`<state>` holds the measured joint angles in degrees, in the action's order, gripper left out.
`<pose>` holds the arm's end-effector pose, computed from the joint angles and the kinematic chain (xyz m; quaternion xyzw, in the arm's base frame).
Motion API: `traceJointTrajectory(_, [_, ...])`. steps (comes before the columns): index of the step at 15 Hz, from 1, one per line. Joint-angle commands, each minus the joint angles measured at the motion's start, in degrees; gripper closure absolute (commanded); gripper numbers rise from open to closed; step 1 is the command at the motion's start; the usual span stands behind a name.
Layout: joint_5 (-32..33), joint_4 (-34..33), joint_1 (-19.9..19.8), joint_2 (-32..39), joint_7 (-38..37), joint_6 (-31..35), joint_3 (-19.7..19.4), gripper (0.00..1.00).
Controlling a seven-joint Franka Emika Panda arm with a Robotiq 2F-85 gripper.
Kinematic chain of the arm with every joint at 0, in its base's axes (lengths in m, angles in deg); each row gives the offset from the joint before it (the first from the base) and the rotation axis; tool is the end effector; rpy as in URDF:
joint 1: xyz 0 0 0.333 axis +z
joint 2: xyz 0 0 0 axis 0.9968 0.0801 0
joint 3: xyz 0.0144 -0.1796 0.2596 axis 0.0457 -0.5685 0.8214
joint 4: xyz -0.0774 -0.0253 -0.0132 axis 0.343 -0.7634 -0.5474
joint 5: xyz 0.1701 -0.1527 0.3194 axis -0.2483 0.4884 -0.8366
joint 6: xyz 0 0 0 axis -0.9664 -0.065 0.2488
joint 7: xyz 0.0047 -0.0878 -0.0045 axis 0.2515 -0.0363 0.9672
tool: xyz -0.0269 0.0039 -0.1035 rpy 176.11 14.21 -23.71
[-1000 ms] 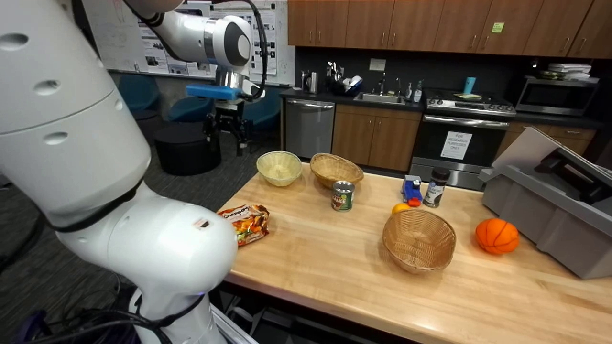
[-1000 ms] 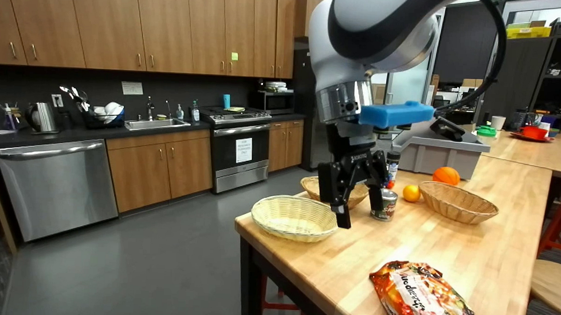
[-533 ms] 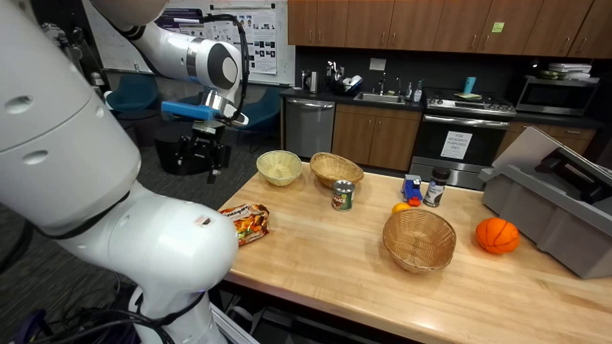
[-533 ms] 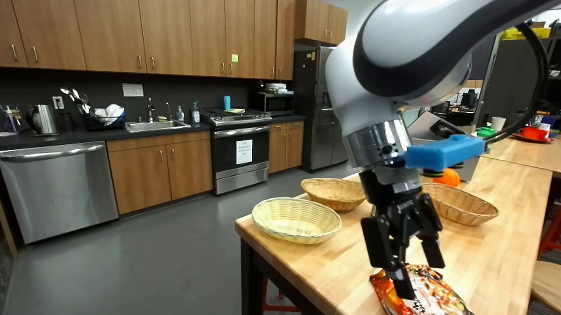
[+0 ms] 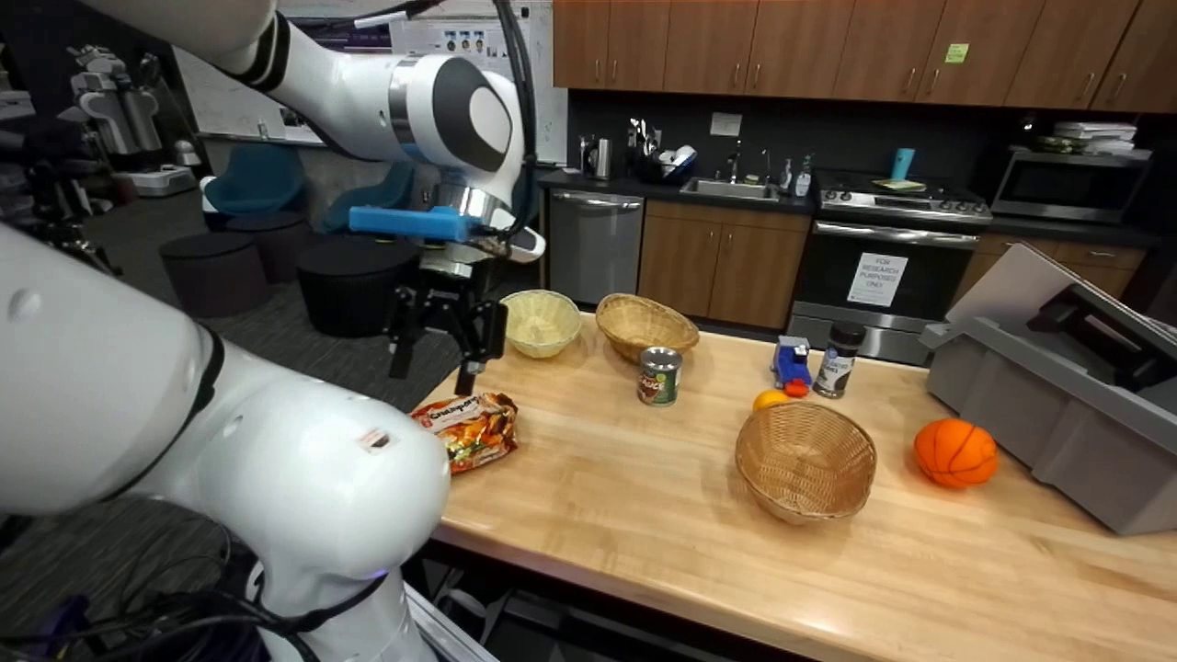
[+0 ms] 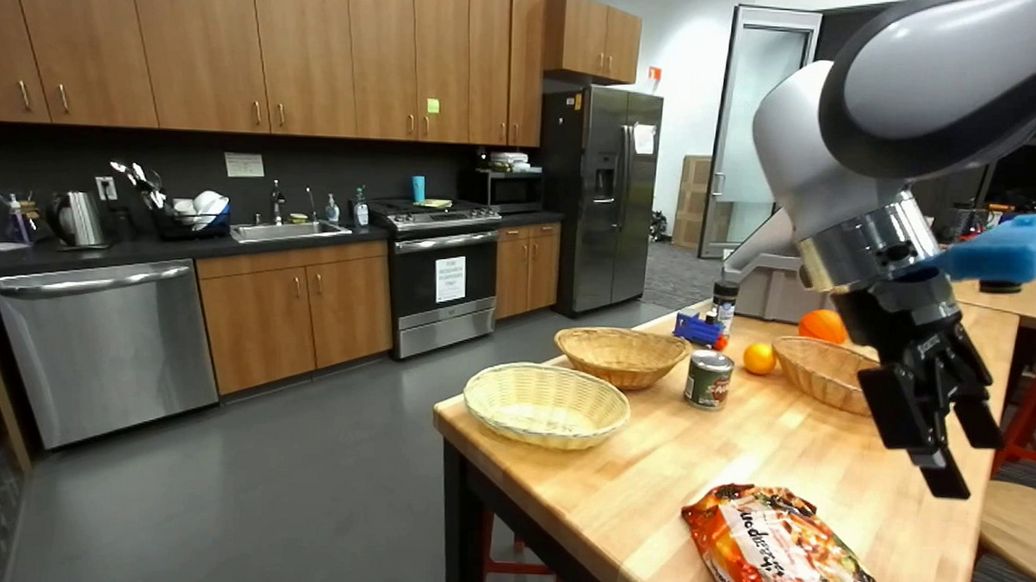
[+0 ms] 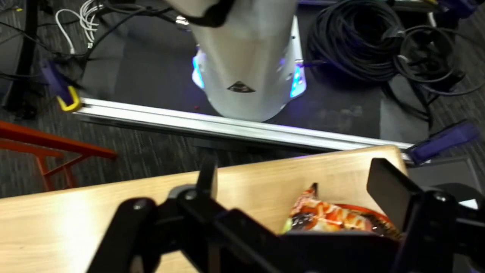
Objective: Put the green can in the dark brown basket at the top
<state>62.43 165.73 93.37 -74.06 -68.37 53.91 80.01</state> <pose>0.2554 0.0700 0.4107 0.9576 0.0521 -0.2784 0.0527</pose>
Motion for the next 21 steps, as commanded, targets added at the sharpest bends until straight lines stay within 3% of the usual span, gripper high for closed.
traceJointTrajectory(1, [10.5, -3.9, -4.8, -1.9, 7.3, 0.1, -4.9, 0.0])
traceJointTrajectory(4, [14.4, -8.8, -5.4, 1.4, 10.8, 2.9, -7.1, 0.0])
traceJointTrajectory(10, [5.9, -11.5, 0.1, 7.4, 12.8, 8.7, -3.7, 0.0])
traceJointTrajectory(13, [4.8, -14.9, 2.4, 12.5, 14.4, 11.2, -1.5, 0.0])
traceJointTrajectory(21, [6.6, -37.0, -1.4, 33.7, 13.8, 15.3, -2.2, 0.0])
